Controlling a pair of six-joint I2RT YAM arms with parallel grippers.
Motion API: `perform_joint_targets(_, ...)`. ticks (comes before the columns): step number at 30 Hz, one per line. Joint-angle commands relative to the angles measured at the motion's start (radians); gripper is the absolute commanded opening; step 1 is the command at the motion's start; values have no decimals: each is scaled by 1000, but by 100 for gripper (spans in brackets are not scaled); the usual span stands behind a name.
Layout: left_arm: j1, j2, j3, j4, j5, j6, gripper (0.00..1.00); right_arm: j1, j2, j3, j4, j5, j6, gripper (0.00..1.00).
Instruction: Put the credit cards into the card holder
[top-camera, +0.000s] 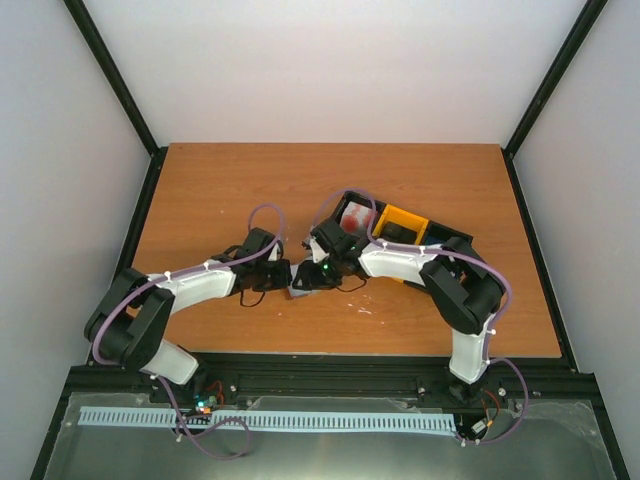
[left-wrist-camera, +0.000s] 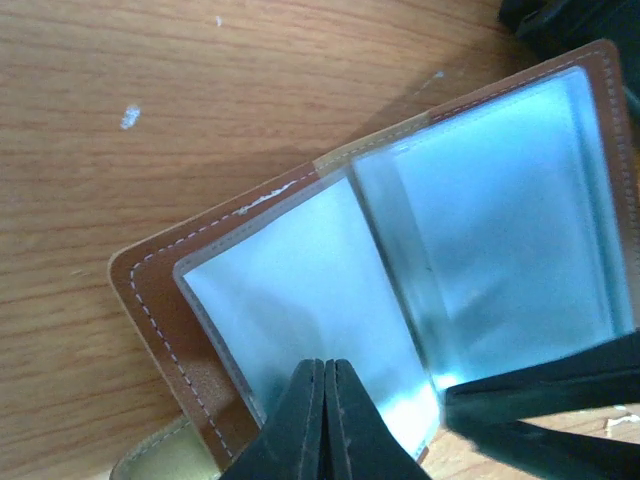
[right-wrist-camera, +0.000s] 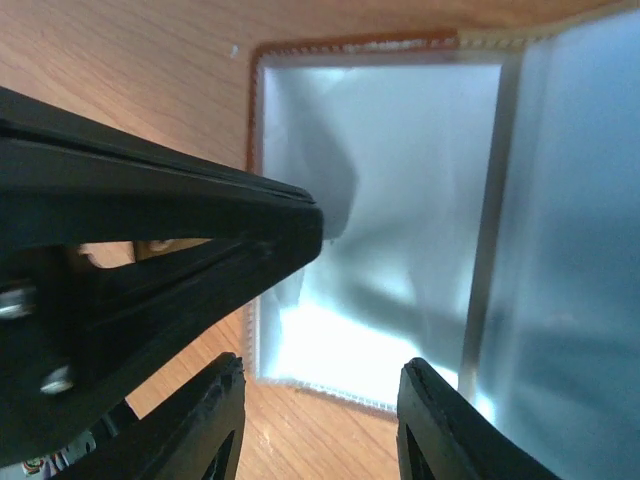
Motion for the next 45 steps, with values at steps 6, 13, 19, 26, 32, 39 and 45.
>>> perform_joint_targets(6, 6, 69, 34, -50, -25, 49, 1, 13, -69, 71, -124, 246, -7, 42)
perform_joint_targets(13, 7, 77, 55, -77, -7, 32, 1, 37, 30, 140, -242, 375, -49, 42)
perform_joint_targets(19, 10, 92, 62, -89, -6, 34, 1, 51, 101, 187, -336, 516, -36, 47)
perform_joint_targets(26, 17, 107, 68, -99, -5, 52, 1, 104, 105, 151, -425, 531, 62, 52)
perform_joint_targets(32, 27, 108, 76, -111, -5, 80, 1, 106, 47, 179, -425, 555, 86, 55)
perform_joint_targets(39, 27, 94, 50, -97, 40, 129, 1, 61, 57, 279, -442, 648, 28, 55)
perform_joint_targets(45, 27, 90, 40, -97, 51, 173, 1, 37, 104, 271, -434, 681, -27, 46)
